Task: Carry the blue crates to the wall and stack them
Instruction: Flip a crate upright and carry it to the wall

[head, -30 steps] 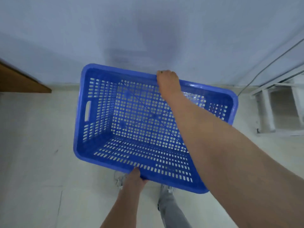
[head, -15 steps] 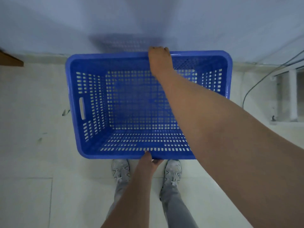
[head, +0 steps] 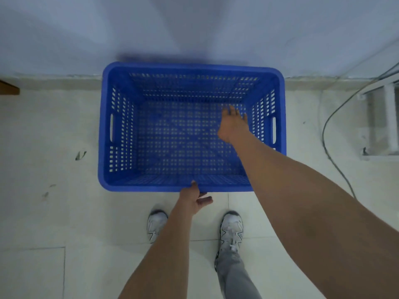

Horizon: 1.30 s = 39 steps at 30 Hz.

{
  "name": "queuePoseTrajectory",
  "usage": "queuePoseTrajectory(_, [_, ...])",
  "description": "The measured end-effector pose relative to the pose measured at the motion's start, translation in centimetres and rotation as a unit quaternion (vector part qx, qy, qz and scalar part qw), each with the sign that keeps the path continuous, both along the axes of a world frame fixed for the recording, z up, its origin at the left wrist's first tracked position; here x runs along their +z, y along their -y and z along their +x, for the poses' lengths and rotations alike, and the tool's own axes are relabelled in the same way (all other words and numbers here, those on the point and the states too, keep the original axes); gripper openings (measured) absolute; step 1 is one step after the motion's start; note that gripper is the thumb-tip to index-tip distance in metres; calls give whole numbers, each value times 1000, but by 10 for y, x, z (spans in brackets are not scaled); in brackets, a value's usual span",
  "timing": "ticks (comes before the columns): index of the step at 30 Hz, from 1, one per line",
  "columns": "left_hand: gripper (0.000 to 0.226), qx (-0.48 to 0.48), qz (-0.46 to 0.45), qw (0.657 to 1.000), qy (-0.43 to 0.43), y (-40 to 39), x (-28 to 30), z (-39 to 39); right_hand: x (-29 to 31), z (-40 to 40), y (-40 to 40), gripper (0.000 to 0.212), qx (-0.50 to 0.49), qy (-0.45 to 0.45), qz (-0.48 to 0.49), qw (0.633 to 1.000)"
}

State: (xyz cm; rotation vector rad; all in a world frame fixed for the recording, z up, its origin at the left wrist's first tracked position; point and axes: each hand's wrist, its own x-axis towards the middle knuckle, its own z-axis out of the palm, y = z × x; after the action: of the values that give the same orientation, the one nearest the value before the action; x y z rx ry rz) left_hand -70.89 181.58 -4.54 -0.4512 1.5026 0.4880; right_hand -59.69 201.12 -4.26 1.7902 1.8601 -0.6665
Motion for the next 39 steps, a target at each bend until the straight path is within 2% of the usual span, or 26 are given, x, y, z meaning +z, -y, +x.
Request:
queuePoseTrajectory(2, [36, -198, -32, 980, 13, -4, 10, -19, 3, 26, 6, 79, -12, 8, 8, 1000])
queuePoseTrajectory(3, [39, -310, -40, 950, -22, -8, 9, -31, 5, 38, 9, 78, -21, 11, 13, 1000])
queuePoseTrajectory(5, [36, -487, -12, 858, -164, -26, 9, -54, 7, 60, 13, 76, -46, 18, 19, 999])
queuePoseTrajectory(6, [35, -531, 14, 809, -251, -37, 10, -68, 8, 71, 16, 75, -63, 19, 22, 998])
queuePoseTrajectory(7, [35, -546, 36, 771, -327, -50, 11, -82, 7, 83, 18, 74, -86, 22, 25, 996])
queuePoseTrajectory(9, [39, -533, 72, 721, -438, -75, 13, -112, 6, 106, 22, 72, -124, 37, 31, 991])
queuePoseTrajectory(12, [58, -552, 70, 647, -522, -97, 8, -156, -1, 129, 27, 84, -155, 87, 22, 984])
queuePoseTrajectory(13, [65, -561, 54, 633, -531, -101, 4, -168, -5, 132, 27, 89, -182, 97, 10, 979])
queuePoseTrajectory(15, [79, -559, 18, 644, -522, -106, -7, -186, -16, 136, 25, 96, -256, 84, -21, 963])
queuePoseTrajectory(18, [97, -526, -34, 696, -489, -101, -18, -200, -31, 132, 22, 93, -284, 75, -45, 955])
queuePoseTrajectory(21, [102, -510, -13, 713, -481, -91, -31, -207, -32, 123, 18, 98, -314, 65, -17, 947])
queuePoseTrajectory(28, [102, -498, 18, 700, -512, -86, -36, -206, -32, 123, 4, 108, -337, 60, -20, 939])
queuePoseTrajectory(33, [96, -505, 18, 709, -492, -86, -30, -208, -29, 127, 6, 109, -341, 37, -19, 939])
queuePoseTrajectory(36, [81, -548, 4, 680, -486, -92, -12, -202, -7, 126, 10, 106, -282, 62, -29, 957])
queuePoseTrajectory(39, [68, -608, 46, 641, -466, -99, 30, -183, 39, 107, 12, 93, -175, 72, -17, 982])
